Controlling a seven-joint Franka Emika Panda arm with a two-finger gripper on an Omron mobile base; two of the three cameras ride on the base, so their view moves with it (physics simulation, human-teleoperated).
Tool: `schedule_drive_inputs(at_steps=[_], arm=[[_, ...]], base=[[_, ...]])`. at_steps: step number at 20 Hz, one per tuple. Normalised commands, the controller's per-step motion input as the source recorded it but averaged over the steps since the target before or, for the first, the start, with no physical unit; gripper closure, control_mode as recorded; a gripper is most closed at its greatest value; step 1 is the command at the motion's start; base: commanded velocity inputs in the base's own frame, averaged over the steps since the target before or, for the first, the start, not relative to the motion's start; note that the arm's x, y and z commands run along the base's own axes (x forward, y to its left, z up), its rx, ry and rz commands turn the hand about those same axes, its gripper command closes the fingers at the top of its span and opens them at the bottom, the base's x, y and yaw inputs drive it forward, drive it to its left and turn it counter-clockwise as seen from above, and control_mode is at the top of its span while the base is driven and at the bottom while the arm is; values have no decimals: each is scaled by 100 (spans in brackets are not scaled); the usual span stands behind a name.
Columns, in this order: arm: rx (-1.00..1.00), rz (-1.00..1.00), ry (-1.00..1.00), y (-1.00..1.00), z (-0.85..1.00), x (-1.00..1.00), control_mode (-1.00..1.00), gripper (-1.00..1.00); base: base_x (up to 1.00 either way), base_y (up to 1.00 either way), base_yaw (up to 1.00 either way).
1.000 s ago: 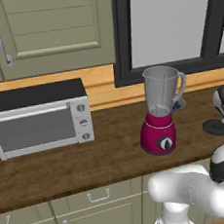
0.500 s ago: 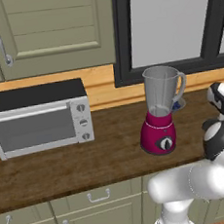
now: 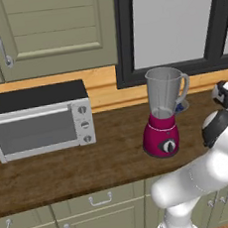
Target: Close the lid blender by securely placing the lid on top.
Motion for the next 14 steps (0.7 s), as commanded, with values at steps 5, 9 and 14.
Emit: schedule_drive_inputs(at_steps=[5, 9, 14], arm=[[2, 0, 0, 0, -11, 21, -100, -100], [0, 0, 0, 0, -21, 21, -100, -100], [0, 0, 0, -1, -30, 20, -100, -100]], base=[[0, 0, 0], [0, 0, 0], [0, 0, 0]])
